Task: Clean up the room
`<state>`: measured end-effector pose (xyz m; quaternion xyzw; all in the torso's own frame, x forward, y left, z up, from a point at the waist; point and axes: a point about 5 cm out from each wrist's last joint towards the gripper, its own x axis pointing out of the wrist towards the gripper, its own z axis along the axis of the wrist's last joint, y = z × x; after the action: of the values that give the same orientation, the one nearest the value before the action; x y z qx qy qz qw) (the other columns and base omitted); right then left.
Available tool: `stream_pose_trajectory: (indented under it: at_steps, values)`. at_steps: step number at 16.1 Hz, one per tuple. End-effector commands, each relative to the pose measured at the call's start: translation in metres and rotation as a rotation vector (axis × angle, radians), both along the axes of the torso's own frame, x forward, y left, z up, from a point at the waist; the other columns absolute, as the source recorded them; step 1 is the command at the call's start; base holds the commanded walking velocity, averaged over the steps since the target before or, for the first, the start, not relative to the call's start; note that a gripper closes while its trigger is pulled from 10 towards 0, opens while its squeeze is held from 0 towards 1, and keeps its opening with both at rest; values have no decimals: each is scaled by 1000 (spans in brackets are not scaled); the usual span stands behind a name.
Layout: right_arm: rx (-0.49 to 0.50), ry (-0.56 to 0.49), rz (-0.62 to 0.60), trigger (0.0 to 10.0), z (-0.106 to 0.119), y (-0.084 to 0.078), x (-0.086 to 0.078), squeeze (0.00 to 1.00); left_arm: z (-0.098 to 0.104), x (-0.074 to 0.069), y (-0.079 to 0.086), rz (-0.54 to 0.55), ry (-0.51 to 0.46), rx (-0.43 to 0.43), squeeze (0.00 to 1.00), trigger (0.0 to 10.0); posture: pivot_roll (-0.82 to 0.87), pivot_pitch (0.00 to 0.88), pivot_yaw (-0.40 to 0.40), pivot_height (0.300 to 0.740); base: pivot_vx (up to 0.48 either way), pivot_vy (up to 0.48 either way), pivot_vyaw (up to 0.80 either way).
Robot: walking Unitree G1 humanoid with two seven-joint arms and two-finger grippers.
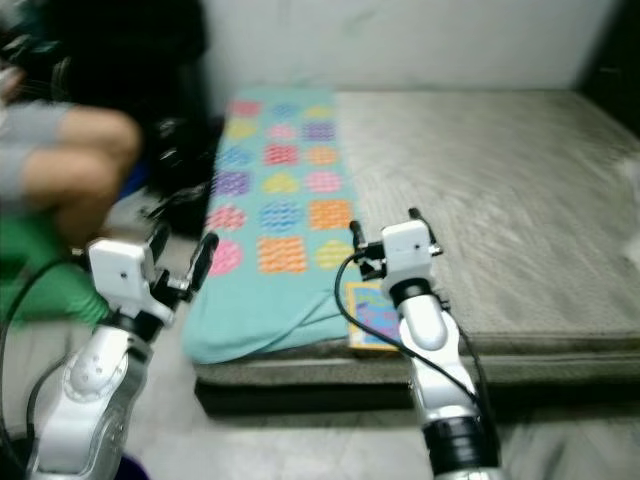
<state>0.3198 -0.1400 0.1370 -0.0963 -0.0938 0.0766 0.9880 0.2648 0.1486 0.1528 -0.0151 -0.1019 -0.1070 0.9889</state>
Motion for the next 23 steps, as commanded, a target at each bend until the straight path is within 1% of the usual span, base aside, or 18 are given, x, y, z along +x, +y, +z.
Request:
stream_pose_trajectory:
  at_steps: [1,2,6,23]
  values:
    - [7,-10,13,10000,3,4,1,0,1,0,1,1,-3,7,0,10000,-12,51,-50,740,0,0,800]
    - [8,-12,12,10000,3,4,1,0,1,0,1,0,-3,7,0,10000,-12,51,-50,740,0,0,800]
    - [22,-12,6,10000,3,2,1,0,1,-1,-2,-24,-11,8,0,10000,-12,51,-50,740,0,0,0]
    - [23,-9,11,10000,3,2,2,0,2,0,-4,-39,-16,2,0,10000,-18,53,-54,740,281,0,0]
